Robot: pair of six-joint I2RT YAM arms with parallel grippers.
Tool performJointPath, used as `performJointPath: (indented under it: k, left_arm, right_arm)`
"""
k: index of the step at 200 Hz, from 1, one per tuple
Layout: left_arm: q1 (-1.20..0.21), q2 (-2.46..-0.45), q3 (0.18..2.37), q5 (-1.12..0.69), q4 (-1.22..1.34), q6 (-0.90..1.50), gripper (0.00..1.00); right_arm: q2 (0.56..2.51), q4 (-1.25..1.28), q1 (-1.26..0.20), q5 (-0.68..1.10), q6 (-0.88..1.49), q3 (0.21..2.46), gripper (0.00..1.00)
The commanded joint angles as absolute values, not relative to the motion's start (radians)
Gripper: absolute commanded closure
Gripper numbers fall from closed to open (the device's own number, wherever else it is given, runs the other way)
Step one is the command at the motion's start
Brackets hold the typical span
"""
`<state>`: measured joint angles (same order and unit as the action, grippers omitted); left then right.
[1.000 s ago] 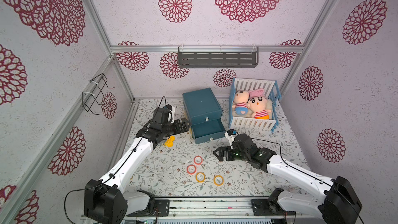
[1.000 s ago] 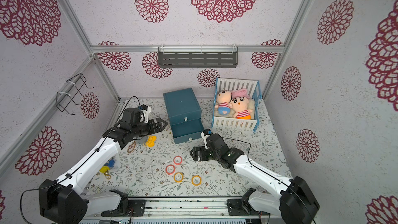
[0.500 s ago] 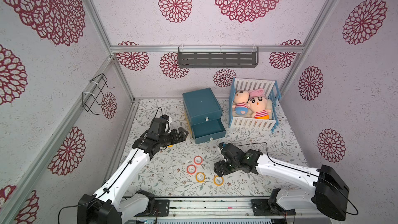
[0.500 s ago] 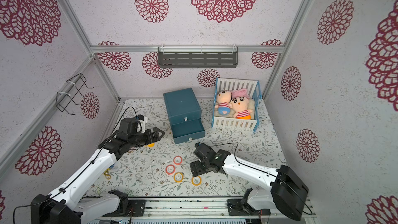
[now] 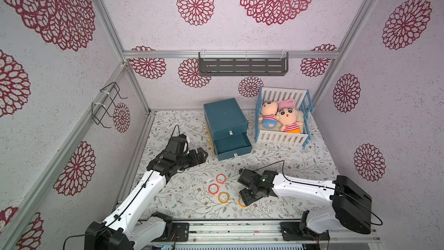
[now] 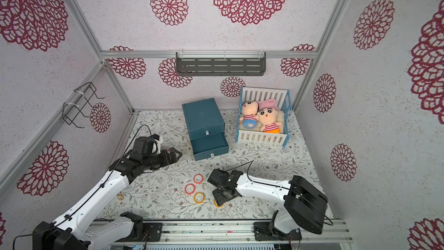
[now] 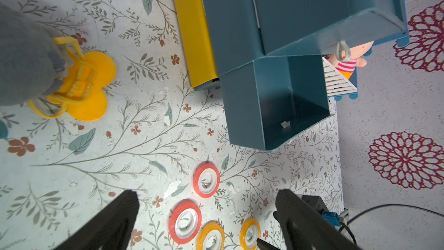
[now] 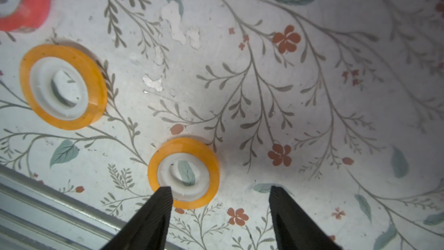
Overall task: Place the transparent tape into the drawer according to color
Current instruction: Pick up the tape at the center of the board.
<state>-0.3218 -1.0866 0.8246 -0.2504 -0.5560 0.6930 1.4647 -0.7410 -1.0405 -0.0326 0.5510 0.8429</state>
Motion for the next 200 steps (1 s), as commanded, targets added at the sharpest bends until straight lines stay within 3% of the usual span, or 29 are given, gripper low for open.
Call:
performJointPath:
  k: [1,142,200]
  left_arm:
    - [-0.322,-1.069,0.822,-0.241,-0.571,0.698,0.03]
    - [-0.323,-1.054,0.803,-0.239,-0.585,0.698,0.03]
    - [-0.323,-1.057,0.801,-0.239,-0.584,0.692,0.03]
  right_arm:
    - [1.486,-0.752,-1.055,-0.06,0.56,0.869,0.34]
    - [1.599,-0.745,-1.089,-0.069,0.557,0.9,0.57]
    - [1.642,-0.746,-1.097,-0.063,0.556,0.897,0.78]
